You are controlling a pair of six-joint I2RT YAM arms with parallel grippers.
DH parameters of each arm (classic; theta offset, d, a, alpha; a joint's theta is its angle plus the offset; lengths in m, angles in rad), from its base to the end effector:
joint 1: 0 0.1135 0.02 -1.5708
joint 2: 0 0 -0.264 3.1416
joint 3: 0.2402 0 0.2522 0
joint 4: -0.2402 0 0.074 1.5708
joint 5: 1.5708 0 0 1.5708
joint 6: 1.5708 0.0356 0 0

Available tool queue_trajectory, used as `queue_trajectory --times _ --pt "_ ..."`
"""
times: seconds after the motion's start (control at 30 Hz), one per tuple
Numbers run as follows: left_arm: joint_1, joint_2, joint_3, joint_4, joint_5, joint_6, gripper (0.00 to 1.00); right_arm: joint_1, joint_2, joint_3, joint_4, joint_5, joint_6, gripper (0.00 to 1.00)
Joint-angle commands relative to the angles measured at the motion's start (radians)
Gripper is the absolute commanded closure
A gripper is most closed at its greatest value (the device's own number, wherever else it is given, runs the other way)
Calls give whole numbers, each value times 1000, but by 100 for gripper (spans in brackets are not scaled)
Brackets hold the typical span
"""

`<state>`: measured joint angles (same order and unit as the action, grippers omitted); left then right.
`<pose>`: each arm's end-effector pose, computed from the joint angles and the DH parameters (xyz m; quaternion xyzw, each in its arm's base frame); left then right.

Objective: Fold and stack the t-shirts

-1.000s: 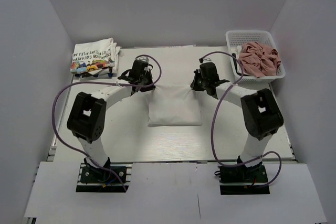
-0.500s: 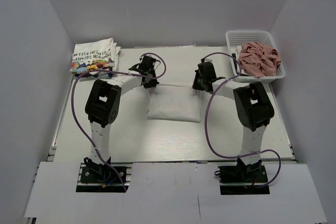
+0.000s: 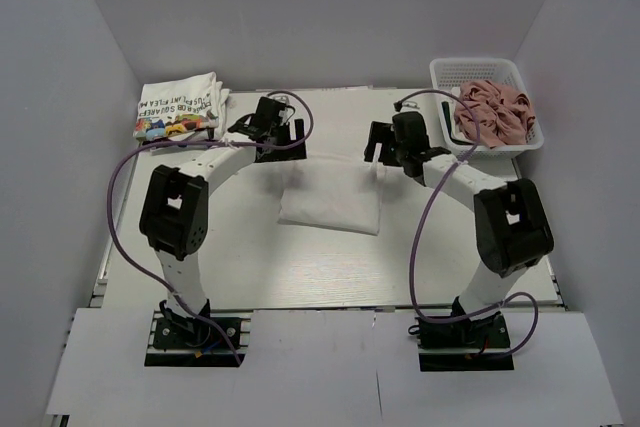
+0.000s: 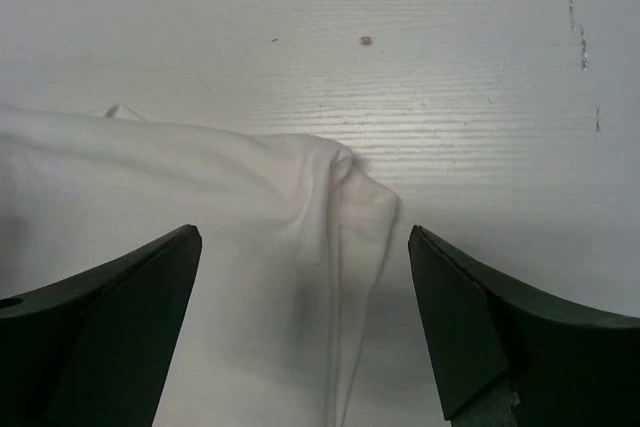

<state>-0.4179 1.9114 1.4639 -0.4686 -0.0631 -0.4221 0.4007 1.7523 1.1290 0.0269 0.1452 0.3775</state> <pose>0.3863 -0.1691 0.2235 -0.0121 0.9464 -0.1038 0.3056 0.3629 0.1481 0.2175 0.0237 0.8817 0.1178 0.4563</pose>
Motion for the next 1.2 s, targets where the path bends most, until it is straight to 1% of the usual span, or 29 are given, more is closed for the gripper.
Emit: queue_trajectory --times 0.0,0.07,0.13,0.2,0.23,0.3,0.37,0.43,0.5,0.6,0.67,0.77,0.87,0.9,0.97,1.0,1.03,1.07,1.1,1.17 --pt "-4 -49 -49 54 159 172 0 -3 -91 -55 4 -9 -11 10" --pt "-4 -38 -83 82 233 248 0 -3 -134 -84 1 -3 -26 10" --pt "-4 -11 -109 116 247 296 0 0 -167 -109 -5 -4 -34 10" --pt "-4 15 -93 116 227 296 0 -3 -203 -132 -12 -9 -41 10" --pt "-4 29 -76 72 165 296 0 -3 -209 -133 -22 -6 -43 10" --pt "-4 69 -51 54 137 287 0 -3 -237 -153 -25 -4 -51 10" --pt "-4 87 -31 45 137 287 0 -5 -247 -178 -18 2 -51 10" --pt "-24 103 -31 36 187 299 0 -8 -257 -190 -15 7 -54 10" --pt "-36 115 -40 50 209 319 0 -8 -254 -198 -24 42 -52 10" --pt "-62 152 -30 41 200 330 0 -10 -249 -206 -25 54 -51 10" --pt "-75 190 -2 25 191 330 0 -7 -251 -209 -59 65 -48 10" --pt "-94 238 10 5 189 330 10 -8 -266 -227 -61 99 -42 10" --pt "-94 256 10 14 189 318 30 -8 -283 -247 -70 152 -40 10" --pt "-94 256 10 24 189 309 44 -10 -292 -250 -68 165 -42 10" --pt "-94 256 10 24 189 309 58 -8 -304 -261 -65 189 -34 10" --pt "-94 256 10 24 189 309 78 -11 -310 -265 -61 197 -34 10" --pt "-94 244 22 24 178 309 87 -11 -318 -279 -53 206 -32 10" --pt "-94 244 38 24 178 309 94 -14 -330 -285 -47 209 -34 10" --pt "-94 233 50 12 163 319 100 -8 -333 -287 -41 215 -32 10" --pt "-94 222 93 -2 154 342 100 -8 -343 -302 -39 225 -38 10"
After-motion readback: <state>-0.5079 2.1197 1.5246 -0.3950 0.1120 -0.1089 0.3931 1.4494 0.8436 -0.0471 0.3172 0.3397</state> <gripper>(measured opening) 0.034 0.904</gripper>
